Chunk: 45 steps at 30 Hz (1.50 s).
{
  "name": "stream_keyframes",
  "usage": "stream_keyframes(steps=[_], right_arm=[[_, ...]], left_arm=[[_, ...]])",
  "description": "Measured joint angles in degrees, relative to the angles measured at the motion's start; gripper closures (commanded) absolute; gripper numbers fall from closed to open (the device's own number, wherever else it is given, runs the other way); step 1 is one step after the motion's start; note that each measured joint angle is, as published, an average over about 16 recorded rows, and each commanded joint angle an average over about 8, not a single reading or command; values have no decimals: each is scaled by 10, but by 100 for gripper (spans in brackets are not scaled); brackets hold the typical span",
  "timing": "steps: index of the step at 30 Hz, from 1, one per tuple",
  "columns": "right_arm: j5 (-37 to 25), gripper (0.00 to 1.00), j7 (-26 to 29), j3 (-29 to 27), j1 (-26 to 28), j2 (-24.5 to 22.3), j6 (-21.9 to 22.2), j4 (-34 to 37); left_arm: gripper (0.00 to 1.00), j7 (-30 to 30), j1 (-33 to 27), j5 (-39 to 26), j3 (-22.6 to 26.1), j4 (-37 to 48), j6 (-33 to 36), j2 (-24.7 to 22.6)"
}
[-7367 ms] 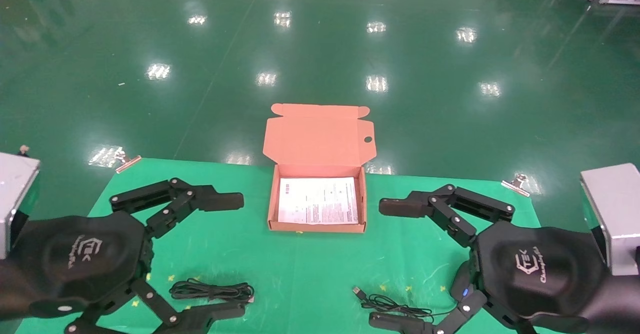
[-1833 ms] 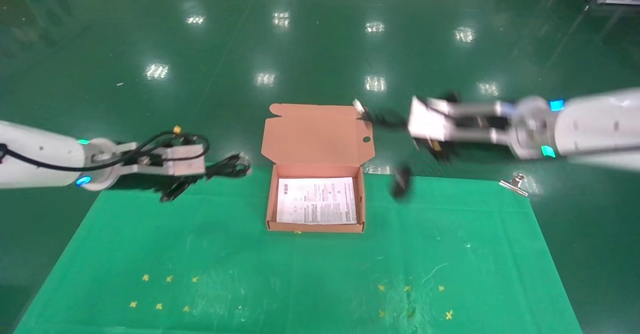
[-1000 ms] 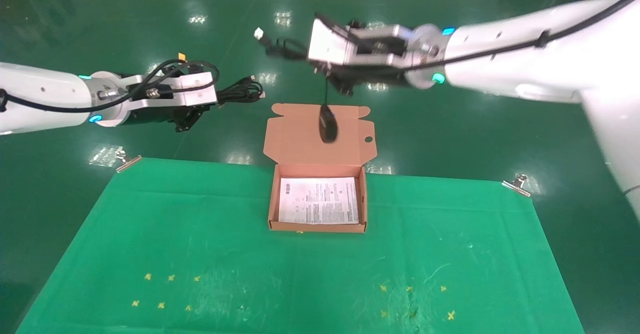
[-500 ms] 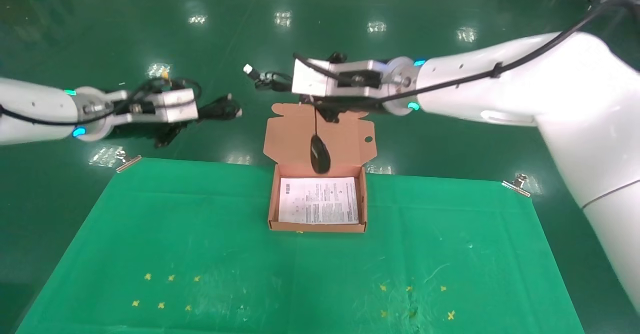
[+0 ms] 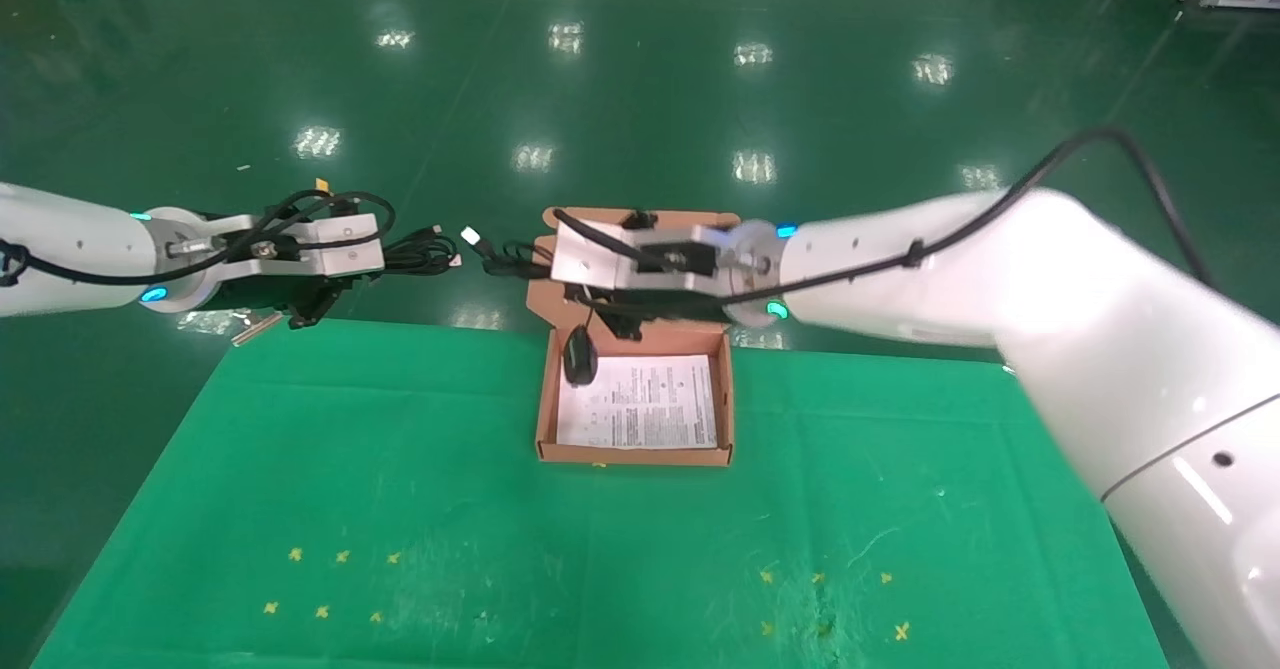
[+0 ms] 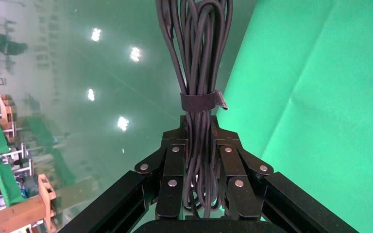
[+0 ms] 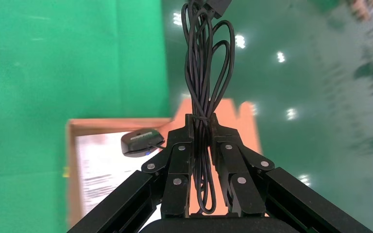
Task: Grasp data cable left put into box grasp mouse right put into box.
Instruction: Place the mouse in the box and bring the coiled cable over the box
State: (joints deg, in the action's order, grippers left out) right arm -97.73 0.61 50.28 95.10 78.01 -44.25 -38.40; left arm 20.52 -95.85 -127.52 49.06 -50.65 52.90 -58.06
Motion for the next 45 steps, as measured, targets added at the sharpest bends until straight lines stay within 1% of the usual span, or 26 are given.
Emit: stream_keyframes(steps=[5,9,10,17,18,25,32,38,45], right_arm=[[28,100,21,25,-12,0,18,34],[45,100,29,43,-16,1,28,58],[49,94,29,48,-17,1,30,63],[69,7,25,75,-17,-2,33,75],[71,0,25,78,-17,-3,33,74],[79,0,24,93,-18,-13,32,57],[80,0,31,96,-18,-35,30,30],[78,0,38,95,-16,-68,27,0],[66,0,64,95,-13,-123,24,-50]], left_arm=[[100,6,2,-3,0,-6,1,1],[100,8,2,-5,0,-9,2,2],[100,9,2,-5,1,-9,2,2],[100,10,4,-6,1,-13,3,2],[100,10,5,-5,1,-14,3,2],[100,3,17,6,3,-18,0,-7],[100,-22,39,26,7,0,-21,-34],[100,-64,58,49,10,40,-56,-71],[100,-140,72,86,10,112,-106,-126]])
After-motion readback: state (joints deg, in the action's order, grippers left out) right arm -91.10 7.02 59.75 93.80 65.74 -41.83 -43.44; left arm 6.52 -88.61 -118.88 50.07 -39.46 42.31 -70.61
